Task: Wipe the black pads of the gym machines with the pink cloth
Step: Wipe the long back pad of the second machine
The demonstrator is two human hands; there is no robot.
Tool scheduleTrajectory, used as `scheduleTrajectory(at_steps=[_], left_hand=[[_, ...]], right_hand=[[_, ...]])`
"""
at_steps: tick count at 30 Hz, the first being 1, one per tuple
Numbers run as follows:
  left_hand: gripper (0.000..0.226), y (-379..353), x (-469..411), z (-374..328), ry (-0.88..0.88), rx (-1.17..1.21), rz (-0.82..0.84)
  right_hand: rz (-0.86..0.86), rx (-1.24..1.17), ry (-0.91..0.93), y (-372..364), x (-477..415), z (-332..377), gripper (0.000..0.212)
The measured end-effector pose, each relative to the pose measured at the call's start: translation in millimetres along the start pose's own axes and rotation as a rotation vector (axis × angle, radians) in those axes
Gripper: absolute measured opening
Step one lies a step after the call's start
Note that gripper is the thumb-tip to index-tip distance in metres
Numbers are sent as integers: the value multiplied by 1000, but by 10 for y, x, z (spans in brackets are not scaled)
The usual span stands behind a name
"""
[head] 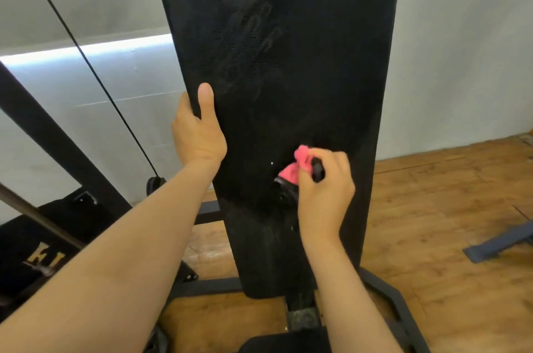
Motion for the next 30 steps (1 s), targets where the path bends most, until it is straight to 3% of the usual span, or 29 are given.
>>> scheduleTrajectory(at_steps=[3, 8, 16, 24, 30], left_hand=[[38, 4, 7, -3, -10, 6, 4], [46, -12, 1, -2, 6, 19, 1], [34, 11, 30, -35, 0, -10, 0], [35, 10, 28, -58, -24, 8, -6], [51, 16, 25, -50, -12, 0, -12]], right_hand=[[90, 70, -23, -63, 152, -94, 12], [-77, 3, 47, 37, -353, 234, 7], [134, 107, -9, 4, 110, -171, 11], [2, -194, -258, 355, 91, -412, 15], [-80, -185, -113, 618, -364, -173, 22]])
Point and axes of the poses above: each hand's wrist, its own x-axis away from the middle knuckle, its own y-axis out of the back of the hand, z = x × y, the point moved 6 cm from there along -x, towards the middle knuckle, and after that the axes turned 2 degrees about -y, right-handed, at the moved point
